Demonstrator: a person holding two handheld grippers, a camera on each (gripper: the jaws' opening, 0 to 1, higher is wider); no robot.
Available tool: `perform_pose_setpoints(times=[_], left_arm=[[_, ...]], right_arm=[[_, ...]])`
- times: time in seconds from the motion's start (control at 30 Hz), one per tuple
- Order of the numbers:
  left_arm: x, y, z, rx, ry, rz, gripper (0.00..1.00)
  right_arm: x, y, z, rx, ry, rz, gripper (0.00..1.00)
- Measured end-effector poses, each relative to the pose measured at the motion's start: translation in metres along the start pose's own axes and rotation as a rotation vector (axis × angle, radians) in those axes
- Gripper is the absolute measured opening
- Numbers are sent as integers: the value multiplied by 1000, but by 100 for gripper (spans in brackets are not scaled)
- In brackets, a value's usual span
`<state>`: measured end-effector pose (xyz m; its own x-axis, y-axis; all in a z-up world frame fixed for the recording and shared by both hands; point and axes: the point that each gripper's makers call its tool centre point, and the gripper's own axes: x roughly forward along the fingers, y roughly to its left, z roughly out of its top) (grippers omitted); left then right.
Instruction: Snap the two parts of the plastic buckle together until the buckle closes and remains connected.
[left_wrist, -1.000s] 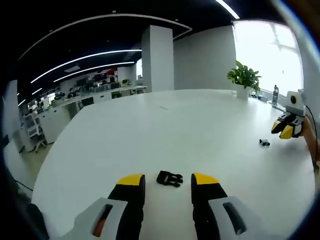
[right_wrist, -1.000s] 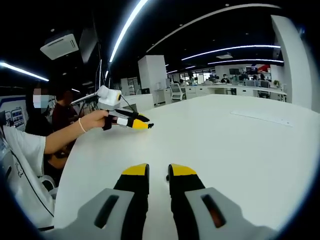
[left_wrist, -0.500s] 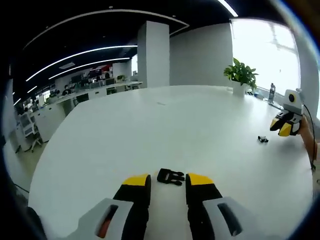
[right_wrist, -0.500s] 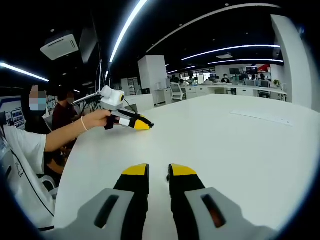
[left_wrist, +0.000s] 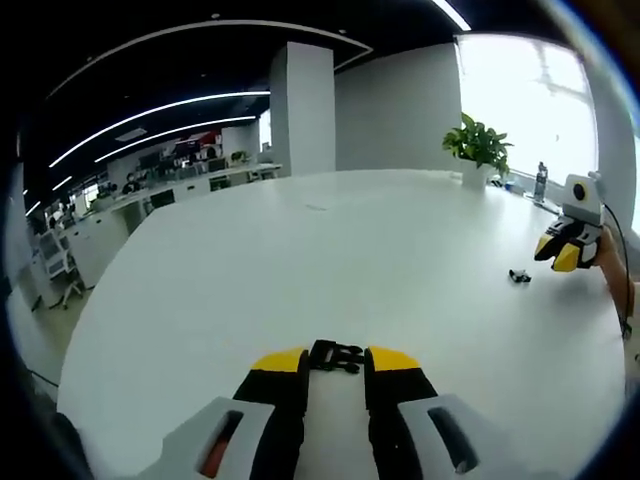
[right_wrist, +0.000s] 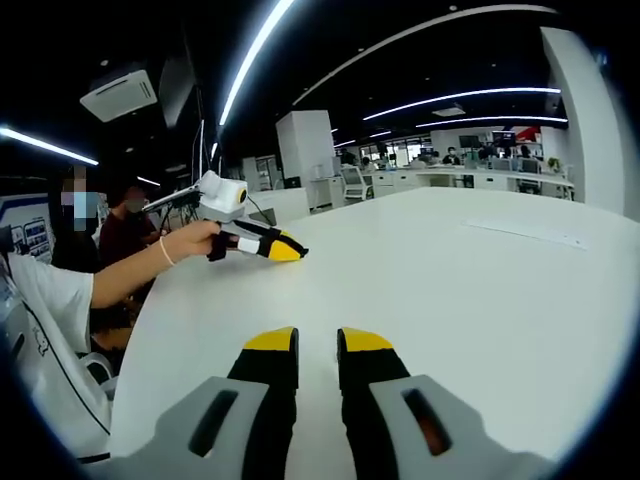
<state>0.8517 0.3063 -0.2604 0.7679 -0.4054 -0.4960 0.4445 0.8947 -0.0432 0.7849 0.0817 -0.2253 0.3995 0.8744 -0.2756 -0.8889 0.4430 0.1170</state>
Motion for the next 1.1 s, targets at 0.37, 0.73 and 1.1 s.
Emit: perform_pose_setpoints(times=[0.37,0.73,1.1], left_arm=[[-6,-7,-2,-77,-50,49,21],[-7,-38,-8,-57,-43,40,21],[-6,-55,-8,-27,-69,69,22]], right_arm=[[1,0,-2,3,1,4,15],[0,6,0,2,-17,16,15],[0,11,2,0,-32,28,15]])
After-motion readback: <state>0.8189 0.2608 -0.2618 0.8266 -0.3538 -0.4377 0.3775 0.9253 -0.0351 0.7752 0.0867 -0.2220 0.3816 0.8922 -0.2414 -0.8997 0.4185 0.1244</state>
